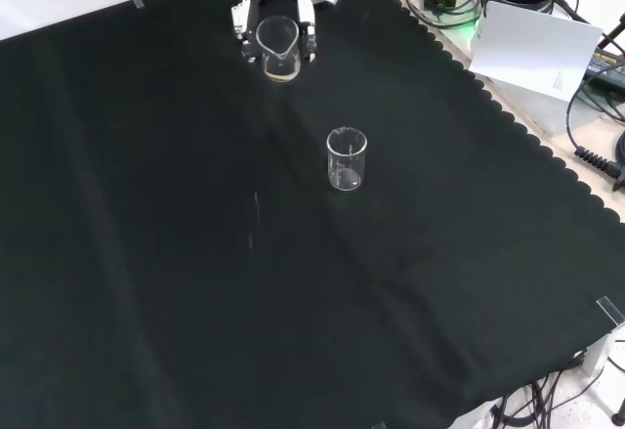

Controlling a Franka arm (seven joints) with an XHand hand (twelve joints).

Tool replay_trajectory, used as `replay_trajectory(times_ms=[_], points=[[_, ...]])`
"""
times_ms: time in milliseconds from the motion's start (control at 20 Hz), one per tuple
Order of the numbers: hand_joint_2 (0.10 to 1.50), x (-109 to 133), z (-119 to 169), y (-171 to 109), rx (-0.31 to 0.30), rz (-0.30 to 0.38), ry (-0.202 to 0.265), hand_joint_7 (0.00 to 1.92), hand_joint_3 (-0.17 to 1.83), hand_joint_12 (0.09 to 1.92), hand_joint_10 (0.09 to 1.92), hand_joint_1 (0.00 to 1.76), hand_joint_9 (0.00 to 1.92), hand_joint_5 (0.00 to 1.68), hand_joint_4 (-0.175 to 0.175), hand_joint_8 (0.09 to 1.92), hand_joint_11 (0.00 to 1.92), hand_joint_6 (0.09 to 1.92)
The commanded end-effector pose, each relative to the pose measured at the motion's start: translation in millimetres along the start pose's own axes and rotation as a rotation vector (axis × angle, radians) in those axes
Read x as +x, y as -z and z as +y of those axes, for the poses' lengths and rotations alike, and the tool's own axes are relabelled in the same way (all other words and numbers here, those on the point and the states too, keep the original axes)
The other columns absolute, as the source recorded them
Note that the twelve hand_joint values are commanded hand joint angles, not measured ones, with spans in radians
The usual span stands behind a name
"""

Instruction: Pour the water from the handheld beaker into the one on the table.

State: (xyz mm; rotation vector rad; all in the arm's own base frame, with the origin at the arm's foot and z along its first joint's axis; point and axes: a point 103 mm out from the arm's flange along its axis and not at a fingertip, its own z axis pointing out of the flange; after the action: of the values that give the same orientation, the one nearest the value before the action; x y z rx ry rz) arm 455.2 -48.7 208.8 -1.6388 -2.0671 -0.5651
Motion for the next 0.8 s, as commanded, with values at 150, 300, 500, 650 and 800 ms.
replay_trajectory(times_ms=[150, 300, 500, 650, 800], points=[[0.69, 23, -25, 1, 0.037, -0.090, -0.012, 1.62, 0.56, 0.68, 0.09, 1.18, 1.67, 1.36, 0.004, 0.09, 1.48, 0.48], [0.69, 35, -33, -4, 0.058, -0.149, -0.014, 1.62, 0.56, 0.68, 0.09, 1.18, 1.67, 1.36, 0.003, 0.09, 1.48, 0.48], [0.69, 44, -37, -18, 0.106, -0.204, -0.023, 1.62, 0.56, 0.68, 0.09, 1.18, 1.67, 1.36, 0.003, 0.09, 1.49, 0.48], [0.69, 49, -39, -28, 0.144, -0.242, -0.018, 1.62, 0.56, 0.68, 0.09, 1.18, 1.67, 1.35, 0.003, 0.09, 1.49, 0.48], [0.69, 54, -41, -36, 0.178, -0.277, -0.025, 1.63, 0.56, 0.68, 0.09, 1.18, 1.67, 1.35, 0.003, 0.09, 1.49, 0.49]])
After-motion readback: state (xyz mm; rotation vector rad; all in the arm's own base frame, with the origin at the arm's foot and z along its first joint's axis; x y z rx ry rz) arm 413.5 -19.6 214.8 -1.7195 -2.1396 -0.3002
